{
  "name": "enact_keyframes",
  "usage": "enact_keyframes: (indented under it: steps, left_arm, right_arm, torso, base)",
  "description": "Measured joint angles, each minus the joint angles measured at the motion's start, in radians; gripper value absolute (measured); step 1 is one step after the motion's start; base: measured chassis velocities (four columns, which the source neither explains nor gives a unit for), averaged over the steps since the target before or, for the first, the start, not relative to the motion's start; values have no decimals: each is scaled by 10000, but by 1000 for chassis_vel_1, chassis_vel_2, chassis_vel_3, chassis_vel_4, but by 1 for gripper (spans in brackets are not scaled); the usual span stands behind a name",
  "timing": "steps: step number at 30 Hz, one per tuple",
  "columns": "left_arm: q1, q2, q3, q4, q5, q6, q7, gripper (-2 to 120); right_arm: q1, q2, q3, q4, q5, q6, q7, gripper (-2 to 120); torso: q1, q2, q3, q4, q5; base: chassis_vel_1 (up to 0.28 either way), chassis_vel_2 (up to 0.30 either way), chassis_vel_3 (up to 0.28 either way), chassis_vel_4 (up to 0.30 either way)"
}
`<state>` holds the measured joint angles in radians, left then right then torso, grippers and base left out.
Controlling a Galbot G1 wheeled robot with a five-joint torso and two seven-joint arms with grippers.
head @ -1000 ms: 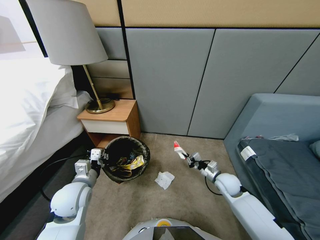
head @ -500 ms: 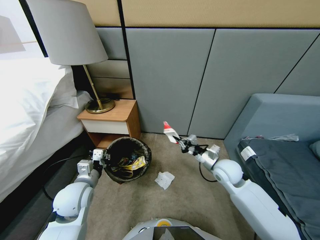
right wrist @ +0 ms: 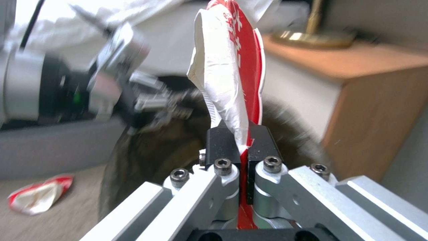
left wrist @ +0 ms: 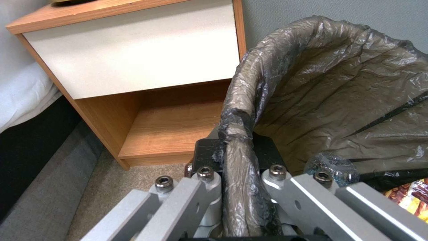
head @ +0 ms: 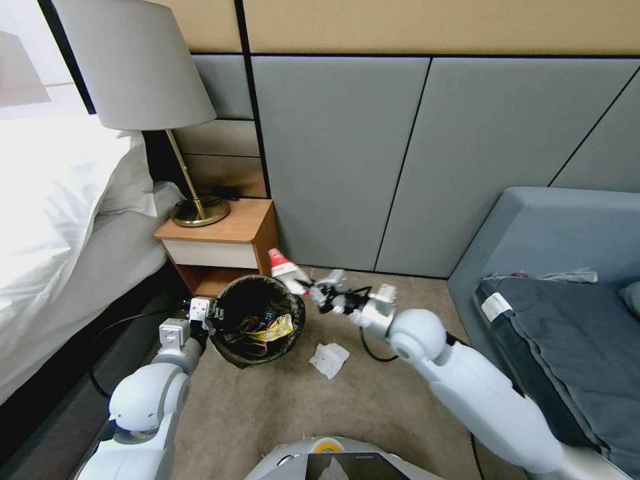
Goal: Pick up the trash bin, then pick up the garbage from the floor and place it into the trash bin.
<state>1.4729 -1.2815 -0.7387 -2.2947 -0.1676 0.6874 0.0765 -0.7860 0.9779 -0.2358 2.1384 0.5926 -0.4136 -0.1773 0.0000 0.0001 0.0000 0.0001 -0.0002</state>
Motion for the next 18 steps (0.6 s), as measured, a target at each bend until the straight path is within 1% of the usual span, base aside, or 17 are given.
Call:
enact_keyframes:
  steps: [6, 16, 18]
  left_arm:
    - [-16, -24, -14, -1, 4, 1, -1, 4]
    - [-43, -41, -1, 37, 13, 1, -1, 4]
    - [-50, -44, 4, 38, 13, 1, 0, 4]
  right_arm:
    - [21, 17, -511, -231, -171, -173, 182, 0]
    - [88, 263, -1319, -616, -287, -330, 780, 0]
    - [117, 321, -1397, -599, -290, -813, 1081, 0]
  torso:
    - [0, 0, 0, -1, 1]
    - [0, 0, 0, -1, 2]
    - [0, 0, 0, 0, 1]
  base:
    - [0, 0, 0, 0]
    - [0, 0, 0, 0]
    - [0, 0, 0, 0]
